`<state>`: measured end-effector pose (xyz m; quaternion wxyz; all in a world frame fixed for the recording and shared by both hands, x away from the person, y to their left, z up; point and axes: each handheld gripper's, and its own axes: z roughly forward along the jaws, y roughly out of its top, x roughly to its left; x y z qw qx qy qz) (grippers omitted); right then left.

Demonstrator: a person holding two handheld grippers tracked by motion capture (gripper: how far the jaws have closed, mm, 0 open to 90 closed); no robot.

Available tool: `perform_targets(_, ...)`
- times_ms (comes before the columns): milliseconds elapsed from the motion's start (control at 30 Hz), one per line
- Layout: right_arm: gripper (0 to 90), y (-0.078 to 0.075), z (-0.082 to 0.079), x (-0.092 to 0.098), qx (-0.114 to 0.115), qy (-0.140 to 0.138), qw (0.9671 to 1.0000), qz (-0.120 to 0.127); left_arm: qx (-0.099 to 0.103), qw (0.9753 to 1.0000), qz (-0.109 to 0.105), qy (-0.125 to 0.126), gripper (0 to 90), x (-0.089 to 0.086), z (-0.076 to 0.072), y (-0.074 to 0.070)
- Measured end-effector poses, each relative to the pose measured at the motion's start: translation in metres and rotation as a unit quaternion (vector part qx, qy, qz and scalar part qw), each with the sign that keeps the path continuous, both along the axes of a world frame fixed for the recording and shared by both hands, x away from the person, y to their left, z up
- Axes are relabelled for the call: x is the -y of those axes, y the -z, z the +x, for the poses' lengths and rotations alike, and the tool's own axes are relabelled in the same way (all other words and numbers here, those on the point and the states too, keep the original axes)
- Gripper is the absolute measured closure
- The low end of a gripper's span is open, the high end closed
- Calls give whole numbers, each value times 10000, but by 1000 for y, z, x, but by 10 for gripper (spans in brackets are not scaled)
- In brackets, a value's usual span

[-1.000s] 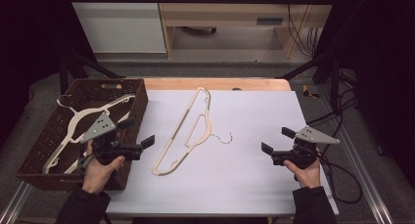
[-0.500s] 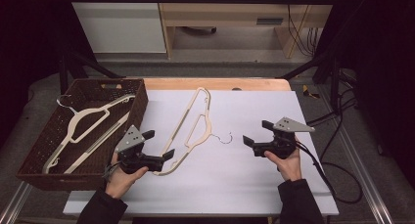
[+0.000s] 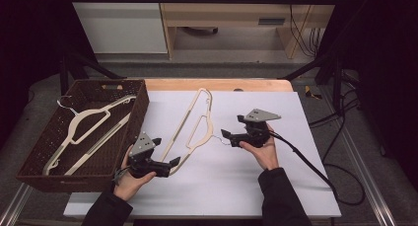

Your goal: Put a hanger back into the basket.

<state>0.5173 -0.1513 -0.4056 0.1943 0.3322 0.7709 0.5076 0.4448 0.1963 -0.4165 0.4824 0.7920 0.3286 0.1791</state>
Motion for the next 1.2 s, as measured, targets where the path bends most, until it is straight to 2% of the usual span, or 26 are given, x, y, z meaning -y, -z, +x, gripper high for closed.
perform_targets(167, 223, 9, 15, -15, -116, -57, 9997, -191, -27, 10000, 26, 39, 41, 0, 1, 3)
perform_targets(200, 251, 15, 22, -21, -168, -72, 9994, -309, -1, 10000, 36, 55, 44, 0, 1, 3)
perform_targets(267, 264, 18, 25, -23, -185, -94, 9992, -336, 8, 10000, 37, 64, 45, 0, 2, 3)
perform_targets(333, 323, 29, 34, -26, -319, -71, 9986, -416, 13, 10000, 51, 64, 50, 1, 3, 4)
perform_targets(433, 361, 38, 39, -29, -429, -74, 9976, -535, 20, 10000, 57, 64, 50, 1, 3, 4)
perform_targets(467, 412, 46, 43, -31, -524, -64, 9965, -652, 15, 10000, 44, 67, 51, 0, 4, 4)
perform_targets(600, 484, 56, 50, -33, -643, -106, 9952, -729, -3, 10000, 38, 57, 51, 0, 5, 5)
perform_targets(633, 532, 63, 53, -34, -713, -131, 9940, -815, 4, 10000, 42, 53, 51, 0, 5, 5)
perform_targets(733, 566, 68, 55, -36, -753, -160, 9932, -875, -8, 10000, 61, 68, 52, 1, 6, 5)
perform_targets(767, 604, 71, 56, -37, -792, -262, 9918, -965, -11, 10000, 69, 70, 52, 1, 6, 6)
perform_targets(833, 622, 73, 56, -39, -828, -230, 9919, -934, -12, 9999, 77, 75, 52, 1, 5, 6)
perform_targets(900, 665, 76, 57, -38, -787, -361, 9909, -1033, -9, 9999, 79, 66, 52, 1, 6, 6)
perform_targets(933, 704, 77, 57, -39, -858, -315, 9906, -1017, -11, 9999, 91, 72, 52, 1, 6, 6)
perform_targets(1033, 741, 78, 57, -39, -883, -375, 9899, -1039, -8, 9999, 109, 79, 52, 1, 6, 7)
perform_targets(1200, 812, 80, 56, -39, -793, -559, 9890, -1116, 5, 9999, 93, 74, 52, 1, 6, 7)
